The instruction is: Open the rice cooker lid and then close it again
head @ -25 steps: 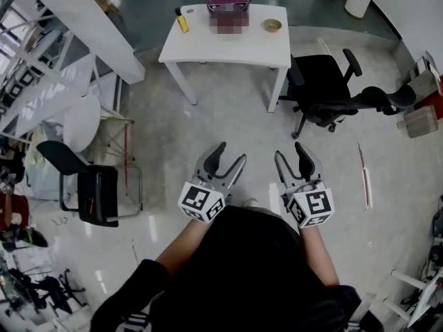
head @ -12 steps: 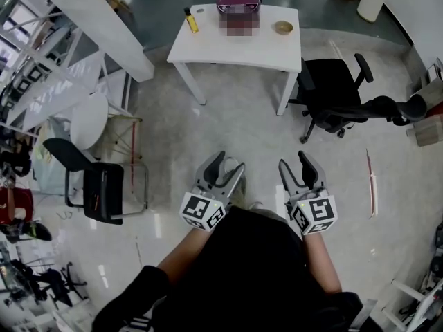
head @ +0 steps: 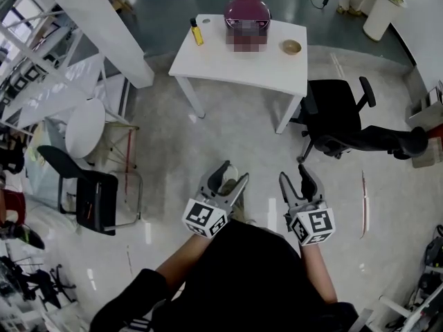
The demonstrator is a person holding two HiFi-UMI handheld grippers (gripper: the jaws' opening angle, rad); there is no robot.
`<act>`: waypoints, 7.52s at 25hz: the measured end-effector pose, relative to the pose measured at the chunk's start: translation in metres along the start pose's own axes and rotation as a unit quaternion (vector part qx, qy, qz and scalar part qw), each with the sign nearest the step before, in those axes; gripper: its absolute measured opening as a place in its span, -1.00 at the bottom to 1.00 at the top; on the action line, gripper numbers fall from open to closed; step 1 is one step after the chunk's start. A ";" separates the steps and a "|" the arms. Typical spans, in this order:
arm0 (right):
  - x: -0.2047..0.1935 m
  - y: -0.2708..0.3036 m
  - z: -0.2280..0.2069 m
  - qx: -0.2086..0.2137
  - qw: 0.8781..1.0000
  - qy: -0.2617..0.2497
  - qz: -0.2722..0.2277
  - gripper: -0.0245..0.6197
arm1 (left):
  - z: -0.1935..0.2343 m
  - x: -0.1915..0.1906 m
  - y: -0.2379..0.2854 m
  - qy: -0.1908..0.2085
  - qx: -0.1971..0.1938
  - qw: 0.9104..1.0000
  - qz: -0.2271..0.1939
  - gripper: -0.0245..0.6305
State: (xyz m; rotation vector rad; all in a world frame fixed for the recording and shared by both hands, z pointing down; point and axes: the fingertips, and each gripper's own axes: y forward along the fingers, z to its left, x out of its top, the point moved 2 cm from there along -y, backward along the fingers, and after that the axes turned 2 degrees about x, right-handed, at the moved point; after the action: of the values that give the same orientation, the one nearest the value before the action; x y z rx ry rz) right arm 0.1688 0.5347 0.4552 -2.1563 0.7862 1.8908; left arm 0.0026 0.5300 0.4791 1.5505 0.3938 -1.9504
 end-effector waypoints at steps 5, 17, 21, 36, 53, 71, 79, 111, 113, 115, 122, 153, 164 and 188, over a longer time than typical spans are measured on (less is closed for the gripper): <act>0.016 0.051 -0.019 0.003 1.000 -0.008 0.009 -0.30 | 0.042 0.018 0.041 -0.006 -0.002 1.000 -0.007 -0.20; 0.062 0.187 -0.058 -0.007 1.000 -0.005 0.025 -0.30 | 0.141 0.077 0.142 -0.021 -0.036 0.999 -0.012 -0.20; 0.075 0.230 -0.064 -0.013 0.999 -0.010 0.027 -0.30 | 0.179 0.099 0.163 -0.019 -0.033 0.999 -0.023 -0.19; 0.090 0.356 -0.062 -0.009 0.999 -0.007 0.050 -0.30 | 0.285 0.115 0.217 -0.021 -0.037 0.999 -0.015 -0.19; 0.093 0.420 -0.116 0.031 0.998 0.001 0.062 -0.30 | 0.307 0.115 0.268 -0.049 -0.005 0.998 -0.025 -0.18; 0.142 0.522 -0.248 0.085 0.994 0.029 0.055 -0.30 | 0.327 0.175 0.418 -0.008 0.022 0.999 -0.021 -0.18; 0.146 0.560 -0.273 0.117 0.991 0.032 0.063 -0.30 | 0.344 0.169 0.442 0.023 0.057 0.998 -0.002 -0.18; 0.115 0.663 -0.280 0.003 0.987 -0.001 0.161 -0.93 | 0.448 0.177 0.516 -0.035 -0.064 0.997 0.019 -0.18; 0.108 0.671 -0.280 0.000 0.986 0.005 0.166 -0.93 | 0.450 0.176 0.518 -0.032 -0.072 0.997 0.016 -0.18; 0.102 0.678 -0.281 -0.003 0.984 0.006 0.176 -0.93 | 0.453 0.176 0.519 -0.033 -0.077 0.996 0.015 -0.18; 0.081 0.697 -0.285 -0.012 0.975 -0.011 0.222 -0.93 | 0.464 0.180 0.520 -0.043 -0.086 0.995 0.017 -0.18; 0.058 0.705 -0.288 -0.077 0.958 -0.043 0.271 -0.92 | 0.491 0.170 0.518 -0.051 -0.112 0.992 0.029 -0.18; 0.058 0.705 -0.292 -0.081 0.958 -0.034 0.271 -0.92 | 0.493 0.173 0.509 -0.044 -0.108 0.993 0.022 -0.18; 0.061 0.710 -0.292 -0.087 0.970 -0.036 0.224 -0.92 | 0.482 0.180 0.505 -0.070 -0.095 0.993 0.019 -0.18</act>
State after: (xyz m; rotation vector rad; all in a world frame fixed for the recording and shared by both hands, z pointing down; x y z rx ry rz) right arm 0.0809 -0.2168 0.6007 -2.1261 1.2182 2.3140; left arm -0.0780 -0.1854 0.5074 1.2841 0.4715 -1.9195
